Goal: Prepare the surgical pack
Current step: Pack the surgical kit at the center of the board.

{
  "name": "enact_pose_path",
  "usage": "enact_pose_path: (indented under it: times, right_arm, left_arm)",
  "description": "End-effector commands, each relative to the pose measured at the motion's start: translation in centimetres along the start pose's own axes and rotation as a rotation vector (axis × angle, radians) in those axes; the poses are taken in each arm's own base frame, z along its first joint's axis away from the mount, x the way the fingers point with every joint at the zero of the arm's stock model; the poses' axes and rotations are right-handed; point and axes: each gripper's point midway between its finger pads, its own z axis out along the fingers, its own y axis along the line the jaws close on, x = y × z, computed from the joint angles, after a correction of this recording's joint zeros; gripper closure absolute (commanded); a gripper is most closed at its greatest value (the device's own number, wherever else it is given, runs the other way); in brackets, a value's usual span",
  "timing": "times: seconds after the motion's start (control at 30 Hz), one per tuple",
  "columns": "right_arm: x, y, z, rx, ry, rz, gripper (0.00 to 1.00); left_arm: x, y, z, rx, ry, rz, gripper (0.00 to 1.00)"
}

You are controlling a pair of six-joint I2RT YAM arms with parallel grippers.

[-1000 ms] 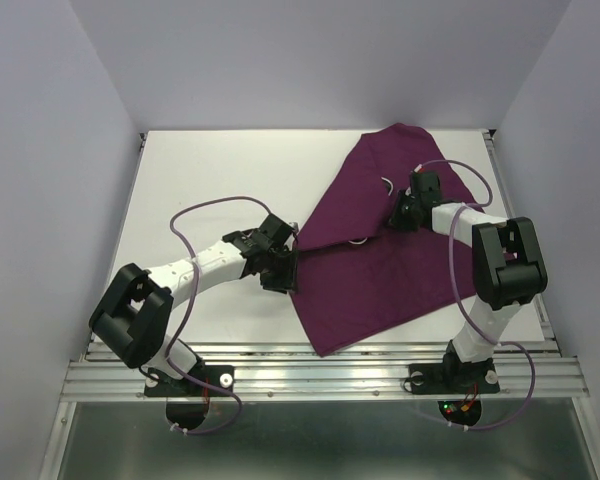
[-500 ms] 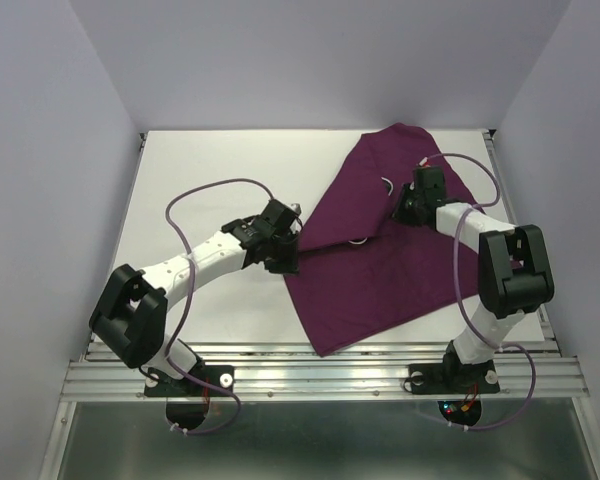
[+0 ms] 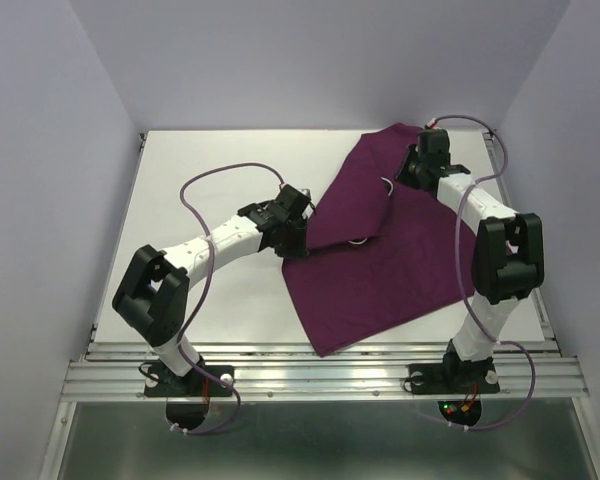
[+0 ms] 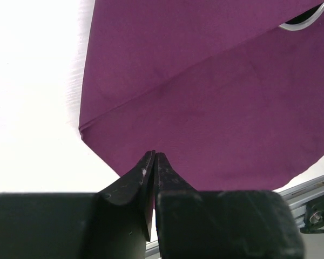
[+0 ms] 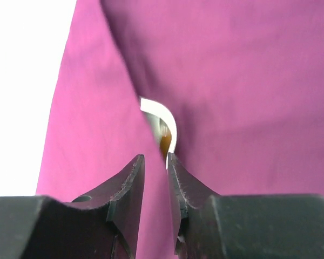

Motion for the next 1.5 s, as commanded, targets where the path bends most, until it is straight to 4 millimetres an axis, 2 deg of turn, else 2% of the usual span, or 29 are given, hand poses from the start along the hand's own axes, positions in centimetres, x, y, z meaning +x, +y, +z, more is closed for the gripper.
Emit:
enact_pose_path:
  times: [0.0,0.1,0.17,0.33,0.4,0.67,0.97,1.13,1.47]
  right_arm:
    - [-4.2,-0.7,2.8,0.044,-0.046,0.044,0.70]
    - [-5.4,-0.7,5.2,0.058,-0.041,0.066,0.70]
    - [-6.0,-1.4,6.4,0.068,-0.037,0.110,0.70]
    - [-6.0,-0.1,9.9,0.002,0.033,0.138,0.69]
    - [-5.4,0.1,10.4,-0.015,0.057,0.139,0.69]
    - [-2.1,0.9,11.0,-0.106,0.151,0.130,0.70]
    - [-0.4,2.2,10.5,-0.159,0.187,0.105,0.73]
    - [0.2,2.7,10.4,-0.174,0.199,0.092,0.74]
    - [-0.7,2.6,9.8,-0.167,0.171,0.071,0.75]
  left_arm:
    - [-2.5,-1.2,-1.4,0.022,-0.072,0.019,0.85]
    - [-2.6,-1.2,-1.5,0.021,-0.074,0.016,0.86]
    - [-2.5,-1.2,-1.6,0.020,-0.075,0.014,0.86]
    - [-2.9,-1.2,-1.9,0.012,-0.091,0.010,0.86]
    - [-3.2,-1.3,-2.1,0.016,-0.097,0.009,0.86]
    - [-3.7,-1.0,-2.3,-0.009,-0.119,-0.007,0.86]
    - [-3.5,-0.9,-2.1,-0.009,-0.114,-0.005,0.86]
    - [-3.6,-1.0,-2.2,-0.008,-0.119,-0.007,0.86]
    - [-3.5,-0.7,-2.0,-0.023,-0.114,-0.005,0.86]
